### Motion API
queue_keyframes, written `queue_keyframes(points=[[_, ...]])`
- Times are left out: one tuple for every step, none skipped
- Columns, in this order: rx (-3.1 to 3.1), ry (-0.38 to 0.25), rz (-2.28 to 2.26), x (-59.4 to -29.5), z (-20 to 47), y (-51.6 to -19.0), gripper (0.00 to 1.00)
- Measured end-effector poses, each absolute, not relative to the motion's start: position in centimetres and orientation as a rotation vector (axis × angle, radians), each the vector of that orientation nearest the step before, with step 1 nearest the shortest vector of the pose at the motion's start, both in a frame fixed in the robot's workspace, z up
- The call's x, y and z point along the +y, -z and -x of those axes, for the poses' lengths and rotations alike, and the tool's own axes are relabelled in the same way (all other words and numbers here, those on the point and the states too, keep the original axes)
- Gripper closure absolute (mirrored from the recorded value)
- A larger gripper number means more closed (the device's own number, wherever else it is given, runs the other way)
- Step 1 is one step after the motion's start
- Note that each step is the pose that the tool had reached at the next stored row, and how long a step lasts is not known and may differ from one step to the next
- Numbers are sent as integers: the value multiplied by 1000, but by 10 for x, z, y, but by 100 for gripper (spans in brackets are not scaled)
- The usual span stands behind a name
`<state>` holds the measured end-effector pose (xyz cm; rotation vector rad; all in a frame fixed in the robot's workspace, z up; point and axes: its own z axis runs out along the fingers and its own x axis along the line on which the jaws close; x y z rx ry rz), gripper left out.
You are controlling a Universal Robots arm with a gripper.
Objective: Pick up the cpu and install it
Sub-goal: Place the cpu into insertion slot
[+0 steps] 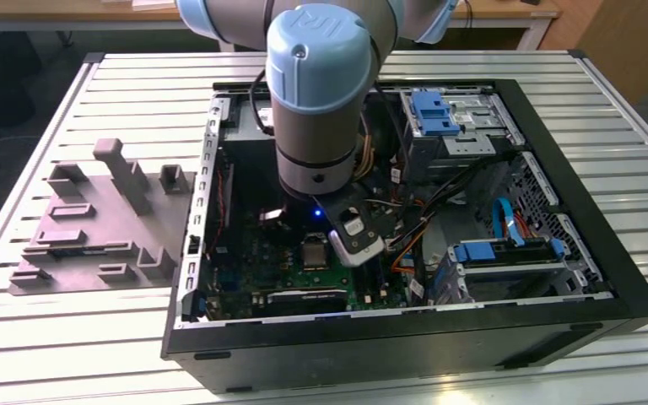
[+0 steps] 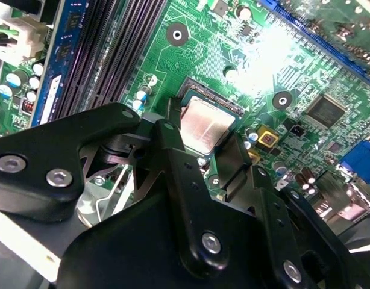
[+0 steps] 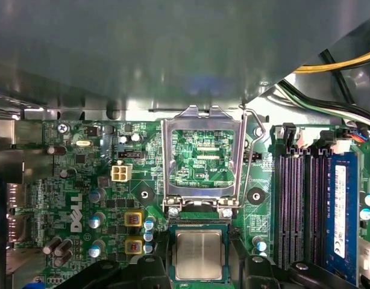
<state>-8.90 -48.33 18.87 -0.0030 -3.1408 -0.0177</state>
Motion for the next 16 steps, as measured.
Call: queue_keyframes(points=[[-3141,17,3,-483,89,-188,53],[-3141,17,3,-483,89,-188,53],[-3141,17,3,-483,89,-187,53],[-3141,17,3,-483,89,-187,53],[-3141,18,3,-483,89,-187,53],[-3141,18,3,-483,89,-187,53],[-3141,18,3,-483,89,-187,53],[-3141,18,3,-483,89,-187,53],[-3141,19,3,-483,89,-187,53],[-3141,19,3,-483,89,-187,53],[-3141,19,3,-483,89,-187,53],[-3141,19,3,-483,89,-187,53],[-3141,19,3,-483,89,-187,53],[-3141,19,3,-483,89,-187,53],[-3141,19,3,-483,89,-187,53],[-3141,19,3,-483,89,-187,53]])
